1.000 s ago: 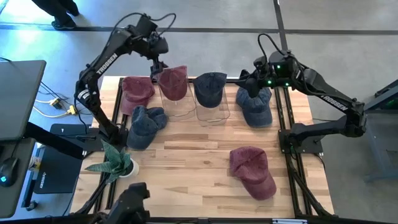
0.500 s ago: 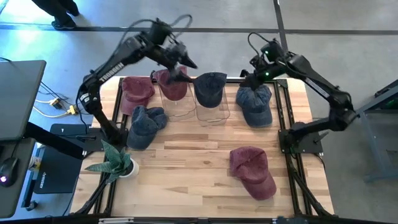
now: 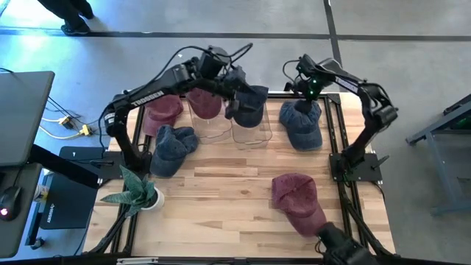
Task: Pick & Place hat
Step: Put the right blue cap into the right bin
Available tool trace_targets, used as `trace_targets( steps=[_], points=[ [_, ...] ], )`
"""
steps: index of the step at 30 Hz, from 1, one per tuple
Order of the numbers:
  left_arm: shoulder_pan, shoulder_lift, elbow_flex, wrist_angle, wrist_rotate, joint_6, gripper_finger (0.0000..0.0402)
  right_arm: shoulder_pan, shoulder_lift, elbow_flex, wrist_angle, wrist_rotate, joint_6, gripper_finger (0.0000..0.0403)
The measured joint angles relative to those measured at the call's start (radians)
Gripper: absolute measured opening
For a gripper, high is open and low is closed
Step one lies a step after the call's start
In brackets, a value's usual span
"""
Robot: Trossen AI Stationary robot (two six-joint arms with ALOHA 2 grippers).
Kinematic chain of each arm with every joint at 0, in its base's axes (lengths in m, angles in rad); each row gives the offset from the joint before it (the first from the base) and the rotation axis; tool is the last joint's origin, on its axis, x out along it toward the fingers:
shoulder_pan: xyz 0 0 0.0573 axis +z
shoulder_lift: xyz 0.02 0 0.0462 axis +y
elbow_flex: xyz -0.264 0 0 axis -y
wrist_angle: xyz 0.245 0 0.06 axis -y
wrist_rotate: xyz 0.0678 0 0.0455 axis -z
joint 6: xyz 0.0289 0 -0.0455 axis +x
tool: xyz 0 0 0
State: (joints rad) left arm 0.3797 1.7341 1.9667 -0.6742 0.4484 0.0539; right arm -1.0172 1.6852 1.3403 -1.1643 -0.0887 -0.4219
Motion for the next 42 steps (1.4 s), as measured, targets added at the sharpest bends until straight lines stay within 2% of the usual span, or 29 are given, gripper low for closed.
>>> trace_targets(
  steps=[3,7,11,16,20,27,32,37,42],
  points=[
    [-0.001,0.009,0.0,0.001,0.009,-0.007,0.0343,-0.014,0.05,0.0,0.006,0.006,-0.095,0.0285],
    [-0.001,0.015,0.0,-0.001,0.01,-0.011,0.0343,-0.025,0.098,0.0,0.047,0.081,-0.201,0.0283],
    [-0.001,0.015,0.0,0.001,0.013,-0.009,0.0343,-0.034,0.131,0.0,0.084,0.121,-0.189,0.0273],
    [-0.001,0.015,0.0,0.0,0.014,-0.003,0.0343,-0.045,0.187,0.0,0.064,0.079,-0.185,0.0242],
    [-0.001,0.015,0.0,0.0,0.014,0.025,0.0343,-0.045,0.225,0.0,0.069,0.081,-0.176,0.0186],
    [0.0,0.014,0.0,-0.001,0.027,0.076,0.0343,-0.044,0.257,0.0,0.086,0.106,-0.121,0.0019],
    [0.027,0.014,0.0,-0.001,0.024,0.1,0.0343,-0.043,0.194,-0.001,0.027,0.009,-0.066,0.0021],
    [0.071,0.014,0.0,-0.001,0.093,0.099,0.0343,-0.043,0.087,-0.001,-0.058,-0.08,-0.064,0.001],
    [0.088,0.014,0.0,0.008,0.123,0.116,0.0344,-0.051,-0.022,-0.001,-0.148,-0.246,-0.046,0.0005]
  ],
)
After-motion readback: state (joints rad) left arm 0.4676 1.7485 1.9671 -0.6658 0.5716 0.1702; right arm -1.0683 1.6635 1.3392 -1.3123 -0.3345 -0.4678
